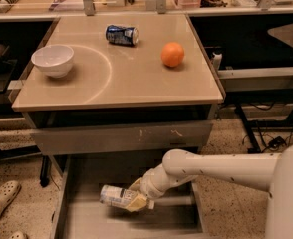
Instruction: Pick blue plastic bottle from middle drawer and place on counter
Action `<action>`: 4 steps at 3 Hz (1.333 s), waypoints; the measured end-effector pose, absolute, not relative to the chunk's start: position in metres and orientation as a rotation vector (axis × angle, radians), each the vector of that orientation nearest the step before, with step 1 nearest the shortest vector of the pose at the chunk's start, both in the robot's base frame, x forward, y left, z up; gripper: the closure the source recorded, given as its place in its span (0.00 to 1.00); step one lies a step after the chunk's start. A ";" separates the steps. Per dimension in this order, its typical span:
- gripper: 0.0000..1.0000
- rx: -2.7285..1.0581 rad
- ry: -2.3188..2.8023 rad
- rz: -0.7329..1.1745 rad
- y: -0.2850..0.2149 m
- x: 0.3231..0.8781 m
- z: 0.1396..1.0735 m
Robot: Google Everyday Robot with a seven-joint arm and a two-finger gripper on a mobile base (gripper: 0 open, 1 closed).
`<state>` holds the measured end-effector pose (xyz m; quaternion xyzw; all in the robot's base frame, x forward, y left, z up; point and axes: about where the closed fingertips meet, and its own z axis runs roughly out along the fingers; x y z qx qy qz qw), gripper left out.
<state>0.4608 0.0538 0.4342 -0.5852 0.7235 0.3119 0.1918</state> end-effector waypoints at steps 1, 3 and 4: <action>1.00 -1.573 2.109 0.864 0.033 0.453 0.483; 1.00 -1.537 2.168 0.775 0.012 0.453 0.548; 1.00 -1.529 2.172 0.781 0.007 0.449 0.564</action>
Offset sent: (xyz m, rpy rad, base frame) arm -0.0124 -0.0708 0.1752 -0.1269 0.0207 -0.2009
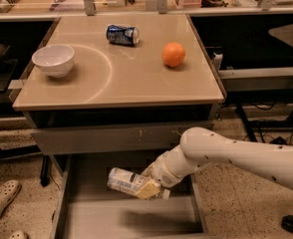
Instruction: Pick blue plastic bottle from middle drawer and place on counter
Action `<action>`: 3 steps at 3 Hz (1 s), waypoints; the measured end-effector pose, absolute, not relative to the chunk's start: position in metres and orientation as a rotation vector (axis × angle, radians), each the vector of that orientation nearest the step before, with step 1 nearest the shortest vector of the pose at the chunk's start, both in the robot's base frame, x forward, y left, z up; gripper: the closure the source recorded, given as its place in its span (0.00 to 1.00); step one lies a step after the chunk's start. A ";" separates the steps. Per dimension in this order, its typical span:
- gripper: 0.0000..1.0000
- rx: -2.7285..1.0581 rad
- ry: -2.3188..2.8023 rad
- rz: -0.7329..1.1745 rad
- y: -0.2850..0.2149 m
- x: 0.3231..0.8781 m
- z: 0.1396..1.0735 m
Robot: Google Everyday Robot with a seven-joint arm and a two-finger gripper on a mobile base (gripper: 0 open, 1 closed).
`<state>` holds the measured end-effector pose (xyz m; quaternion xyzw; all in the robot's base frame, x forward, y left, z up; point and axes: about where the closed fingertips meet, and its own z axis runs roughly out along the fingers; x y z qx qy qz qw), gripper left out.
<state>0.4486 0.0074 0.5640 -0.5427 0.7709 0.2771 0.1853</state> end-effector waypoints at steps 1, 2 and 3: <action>1.00 -1.498 2.182 0.761 -0.004 0.436 0.606; 1.00 -1.497 2.148 0.699 -0.009 0.431 0.654; 1.00 -1.538 2.105 0.594 -0.007 0.433 0.704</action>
Offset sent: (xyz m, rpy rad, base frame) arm -0.0208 -0.0247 0.1542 -0.0157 -0.1484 -0.0478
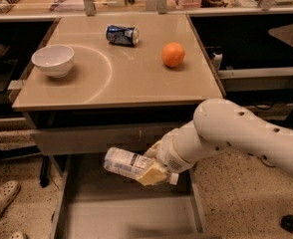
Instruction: Pick blue plastic bottle from middle drawer and place on counter
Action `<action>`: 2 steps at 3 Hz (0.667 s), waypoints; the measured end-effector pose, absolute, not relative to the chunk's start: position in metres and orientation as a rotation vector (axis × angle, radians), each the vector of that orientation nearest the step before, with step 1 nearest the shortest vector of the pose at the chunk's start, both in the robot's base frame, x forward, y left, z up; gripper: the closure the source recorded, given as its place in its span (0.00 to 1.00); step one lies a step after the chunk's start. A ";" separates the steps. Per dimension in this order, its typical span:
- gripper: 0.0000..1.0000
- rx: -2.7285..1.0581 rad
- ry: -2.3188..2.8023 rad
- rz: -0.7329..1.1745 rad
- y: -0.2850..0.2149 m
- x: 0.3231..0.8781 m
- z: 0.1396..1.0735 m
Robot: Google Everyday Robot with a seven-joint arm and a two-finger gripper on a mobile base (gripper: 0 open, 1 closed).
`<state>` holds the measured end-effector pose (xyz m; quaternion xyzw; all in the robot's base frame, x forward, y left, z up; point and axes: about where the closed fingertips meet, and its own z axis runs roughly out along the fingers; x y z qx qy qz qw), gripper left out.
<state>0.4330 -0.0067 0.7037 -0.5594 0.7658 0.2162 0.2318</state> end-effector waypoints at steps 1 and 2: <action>1.00 -1.543 2.099 0.578 -0.006 0.432 0.709; 1.00 -1.546 2.088 0.573 -0.006 0.431 0.713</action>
Offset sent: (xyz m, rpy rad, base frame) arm -0.0020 -0.0015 0.0141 0.0023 -0.0307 0.0053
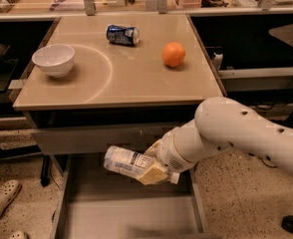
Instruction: Pick blue plastic bottle from middle drawer and place on counter
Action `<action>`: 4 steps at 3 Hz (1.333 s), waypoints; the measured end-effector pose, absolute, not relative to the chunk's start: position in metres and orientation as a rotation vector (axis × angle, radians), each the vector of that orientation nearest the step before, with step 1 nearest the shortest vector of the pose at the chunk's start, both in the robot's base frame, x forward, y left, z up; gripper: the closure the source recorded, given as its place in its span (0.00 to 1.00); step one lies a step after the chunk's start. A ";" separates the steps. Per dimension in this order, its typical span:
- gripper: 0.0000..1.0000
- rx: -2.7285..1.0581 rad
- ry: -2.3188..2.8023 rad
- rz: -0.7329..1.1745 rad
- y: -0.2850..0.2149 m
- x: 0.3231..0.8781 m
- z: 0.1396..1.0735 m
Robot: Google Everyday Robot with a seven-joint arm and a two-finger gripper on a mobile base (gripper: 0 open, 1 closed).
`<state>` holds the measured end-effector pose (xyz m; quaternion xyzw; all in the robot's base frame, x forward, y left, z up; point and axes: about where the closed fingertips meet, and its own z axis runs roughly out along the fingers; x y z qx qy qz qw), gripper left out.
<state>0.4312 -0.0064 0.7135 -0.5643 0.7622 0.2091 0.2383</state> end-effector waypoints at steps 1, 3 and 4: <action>1.00 -1.547 2.023 0.524 -0.013 0.426 0.753; 1.00 -1.514 1.925 0.379 -0.035 0.449 0.841; 1.00 -1.506 1.927 0.331 -0.038 0.481 0.865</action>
Offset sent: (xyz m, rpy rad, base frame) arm 0.0080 -0.0367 0.1503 0.0245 -0.2722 -0.0176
